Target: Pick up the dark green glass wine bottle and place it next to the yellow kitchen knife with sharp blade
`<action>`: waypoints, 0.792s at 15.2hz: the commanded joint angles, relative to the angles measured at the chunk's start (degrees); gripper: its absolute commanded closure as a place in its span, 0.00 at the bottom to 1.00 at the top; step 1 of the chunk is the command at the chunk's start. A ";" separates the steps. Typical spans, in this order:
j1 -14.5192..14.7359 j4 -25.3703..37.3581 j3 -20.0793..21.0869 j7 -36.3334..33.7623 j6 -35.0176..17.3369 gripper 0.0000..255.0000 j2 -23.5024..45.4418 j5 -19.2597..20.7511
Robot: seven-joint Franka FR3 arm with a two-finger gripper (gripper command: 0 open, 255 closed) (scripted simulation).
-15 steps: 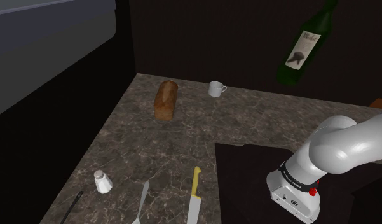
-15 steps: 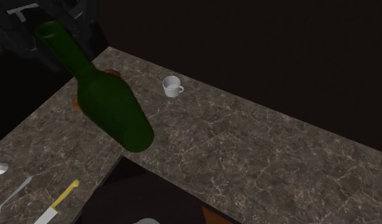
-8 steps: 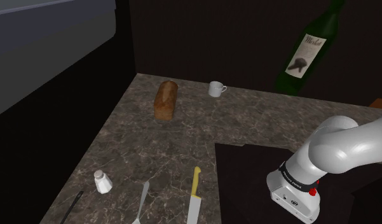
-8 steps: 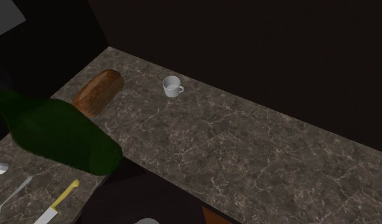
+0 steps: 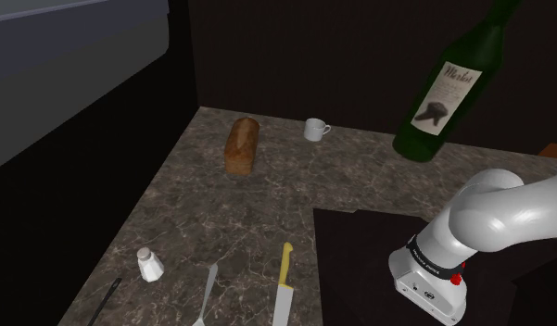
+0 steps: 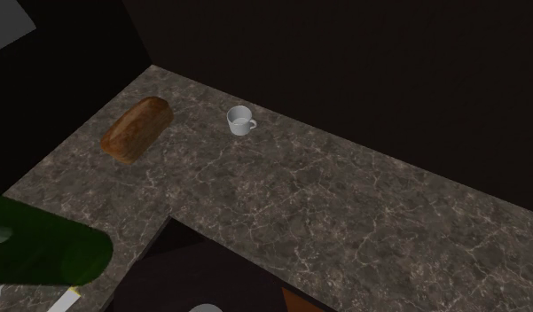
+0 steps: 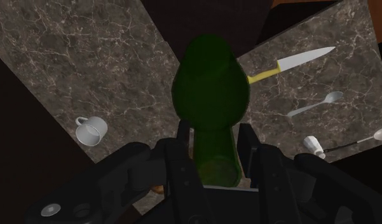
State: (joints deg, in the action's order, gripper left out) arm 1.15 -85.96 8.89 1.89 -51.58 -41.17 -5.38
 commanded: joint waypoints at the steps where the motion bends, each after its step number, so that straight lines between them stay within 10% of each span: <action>1: -0.31 0.03 2.22 -2.79 0.55 1.00 -0.78 -1.91; 12: -4.27 8.75 18.21 -20.99 2.72 1.00 1.99 -13.28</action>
State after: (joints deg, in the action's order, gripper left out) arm -2.38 -79.54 25.29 -17.10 -49.28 -40.60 -17.74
